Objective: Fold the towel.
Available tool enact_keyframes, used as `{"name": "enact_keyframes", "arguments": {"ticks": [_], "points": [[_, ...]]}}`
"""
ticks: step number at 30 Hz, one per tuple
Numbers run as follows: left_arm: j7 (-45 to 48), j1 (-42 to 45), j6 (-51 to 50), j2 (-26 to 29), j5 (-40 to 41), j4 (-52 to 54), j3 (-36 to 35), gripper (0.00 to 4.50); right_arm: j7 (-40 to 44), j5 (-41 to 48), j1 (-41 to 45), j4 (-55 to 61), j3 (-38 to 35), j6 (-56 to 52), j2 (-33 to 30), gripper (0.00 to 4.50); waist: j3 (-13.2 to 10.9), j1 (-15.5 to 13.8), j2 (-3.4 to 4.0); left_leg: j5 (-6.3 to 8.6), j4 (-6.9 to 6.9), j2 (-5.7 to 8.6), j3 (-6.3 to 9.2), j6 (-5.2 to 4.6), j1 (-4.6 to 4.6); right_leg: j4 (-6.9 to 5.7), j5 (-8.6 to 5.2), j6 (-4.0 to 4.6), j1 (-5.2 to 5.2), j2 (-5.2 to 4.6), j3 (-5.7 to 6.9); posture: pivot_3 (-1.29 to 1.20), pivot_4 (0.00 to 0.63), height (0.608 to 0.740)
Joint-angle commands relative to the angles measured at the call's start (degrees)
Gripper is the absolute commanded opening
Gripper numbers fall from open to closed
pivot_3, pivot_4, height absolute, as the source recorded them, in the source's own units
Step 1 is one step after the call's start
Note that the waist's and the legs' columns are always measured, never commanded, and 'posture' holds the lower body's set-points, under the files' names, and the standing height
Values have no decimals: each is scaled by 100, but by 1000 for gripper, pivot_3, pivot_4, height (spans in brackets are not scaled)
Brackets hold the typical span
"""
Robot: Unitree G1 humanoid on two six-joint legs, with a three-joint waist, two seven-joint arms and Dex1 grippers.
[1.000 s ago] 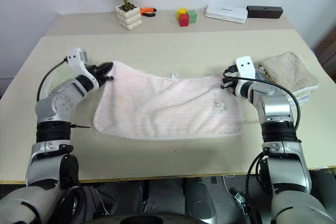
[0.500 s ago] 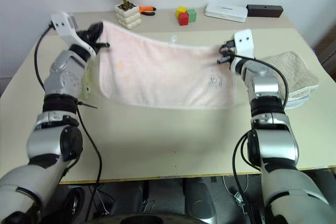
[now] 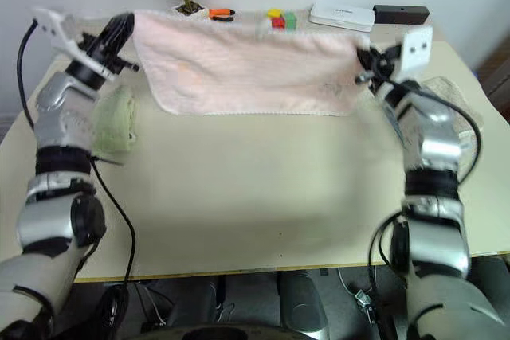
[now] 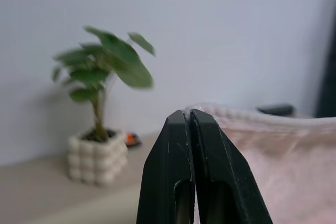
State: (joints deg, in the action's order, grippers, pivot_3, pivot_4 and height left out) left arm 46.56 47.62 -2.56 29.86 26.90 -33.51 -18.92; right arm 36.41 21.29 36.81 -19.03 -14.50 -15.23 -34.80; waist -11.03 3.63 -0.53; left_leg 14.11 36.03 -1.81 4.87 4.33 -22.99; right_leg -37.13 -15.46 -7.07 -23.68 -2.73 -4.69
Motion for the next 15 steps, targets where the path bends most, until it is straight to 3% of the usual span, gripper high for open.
{"name": "enact_keyframes", "arguments": {"ticks": [1,4,8,15], "points": [[320,-641,-1455,397,785,1563,-57,84,470,761,-489,1459,-373,-1027,-547,0,-2,32,4,0,3,0,0,0,-1,-3,0,0,-2,0,0,0,150,740],[538,-1536,-2674,828,1262,2566,-23,84,980,1147,-1176,2058,-430,-1776,-1057,0,-3,46,4,0,8,-2,1,-1,13,-11,0,0,8,3,-2,0,150,740],[926,-2711,-3691,1343,1789,3566,-101,84,1705,1186,-2198,2618,-447,-1884,-1649,0,-4,30,1,2,-2,-2,-1,-3,54,0,-7,7,47,4,-2,0,150,740],[1075,-4180,-4768,1885,2644,4705,-659,84,2429,1299,-3357,3162,-742,-2002,-2176,0,-11,8,-10,5,4,-3,-5,-7,50,3,-25,23,44,2,-4,0,150,740]]}}
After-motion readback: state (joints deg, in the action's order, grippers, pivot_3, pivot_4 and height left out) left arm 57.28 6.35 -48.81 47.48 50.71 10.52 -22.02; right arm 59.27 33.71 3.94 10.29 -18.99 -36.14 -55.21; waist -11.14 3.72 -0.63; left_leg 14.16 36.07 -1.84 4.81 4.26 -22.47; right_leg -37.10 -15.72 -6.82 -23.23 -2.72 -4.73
